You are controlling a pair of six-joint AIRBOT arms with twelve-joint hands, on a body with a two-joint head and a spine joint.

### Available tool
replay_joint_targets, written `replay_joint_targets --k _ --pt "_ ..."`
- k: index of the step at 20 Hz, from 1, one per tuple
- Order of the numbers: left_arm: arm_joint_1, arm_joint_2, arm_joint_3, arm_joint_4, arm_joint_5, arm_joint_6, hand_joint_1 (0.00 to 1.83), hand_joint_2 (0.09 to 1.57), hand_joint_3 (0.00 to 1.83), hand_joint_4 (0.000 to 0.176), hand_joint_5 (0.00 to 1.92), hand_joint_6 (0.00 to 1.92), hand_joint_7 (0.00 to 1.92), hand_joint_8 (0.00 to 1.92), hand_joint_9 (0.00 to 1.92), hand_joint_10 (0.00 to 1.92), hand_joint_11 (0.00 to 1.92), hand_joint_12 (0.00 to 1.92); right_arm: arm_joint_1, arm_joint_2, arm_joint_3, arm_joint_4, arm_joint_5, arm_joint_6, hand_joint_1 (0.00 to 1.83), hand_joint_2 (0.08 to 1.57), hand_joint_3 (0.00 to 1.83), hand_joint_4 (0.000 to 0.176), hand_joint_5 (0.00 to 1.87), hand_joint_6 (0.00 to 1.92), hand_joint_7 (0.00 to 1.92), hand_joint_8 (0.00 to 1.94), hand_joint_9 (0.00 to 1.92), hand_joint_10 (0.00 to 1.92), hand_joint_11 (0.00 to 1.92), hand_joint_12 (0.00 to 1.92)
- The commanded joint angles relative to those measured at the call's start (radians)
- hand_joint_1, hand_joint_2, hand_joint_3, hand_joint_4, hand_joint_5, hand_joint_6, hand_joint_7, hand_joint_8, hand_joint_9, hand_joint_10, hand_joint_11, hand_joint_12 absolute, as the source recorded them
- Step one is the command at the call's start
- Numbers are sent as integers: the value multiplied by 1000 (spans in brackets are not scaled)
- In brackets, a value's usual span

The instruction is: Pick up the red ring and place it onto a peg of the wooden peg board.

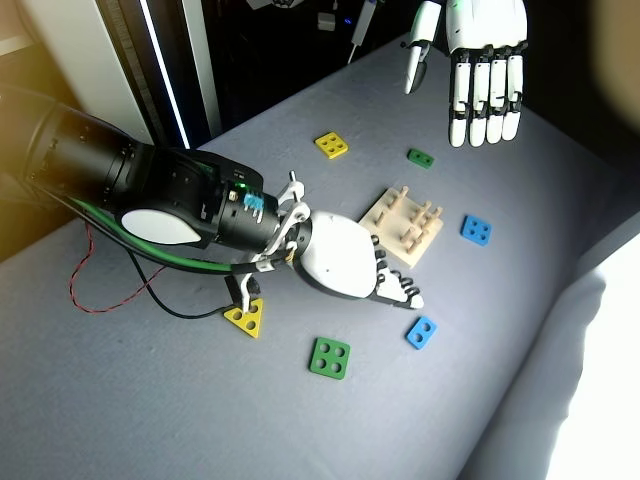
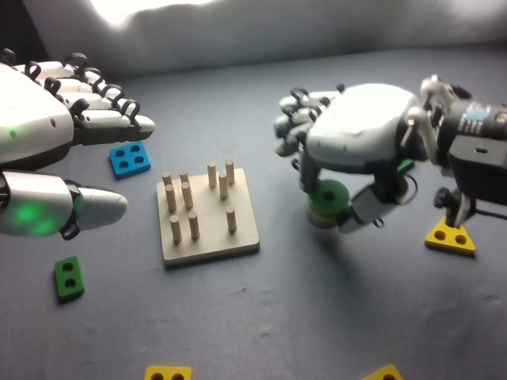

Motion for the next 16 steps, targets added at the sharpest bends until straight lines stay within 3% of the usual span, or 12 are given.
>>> replay_joint_targets --k 1,4,7,13,16 --pt "-13 11 5 -5 -67 2 0 1372 0 0 177 0 151 1 91 1 0 234 24 13 7 -63 106 84 1190 974 1 0 1361 313 406 1 98 1 0 0" --pt "-14 11 5 -5 -67 2 0 1373 0 0 168 1 142 1 83 0 0 199 74 9 50 -358 129 427 1200 968 0 0 1378 285 377 1 89 0 0 0" --pt "-14 11 4 -5 -67 2 0 1372 0 0 188 2 187 3 127 4 0 260 120 -5 100 -600 179 690 1188 962 0 0 1405 240 357 3 80 2 0 0" --pt "-14 11 4 -3 -67 2 0 1362 0 0 146 0 114 1 51 0 0 144 142 -49 132 -879 291 929 1193 950 0 0 1475 102 399 3 73 8 0 0" --pt "-14 11 4 -2 -67 2 0 1352 0 0 176 5 177 8 117 9 0 262 148 -73 138 -941 341 976 1191 951 0 0 1480 88 431 10 94 8 0 0"
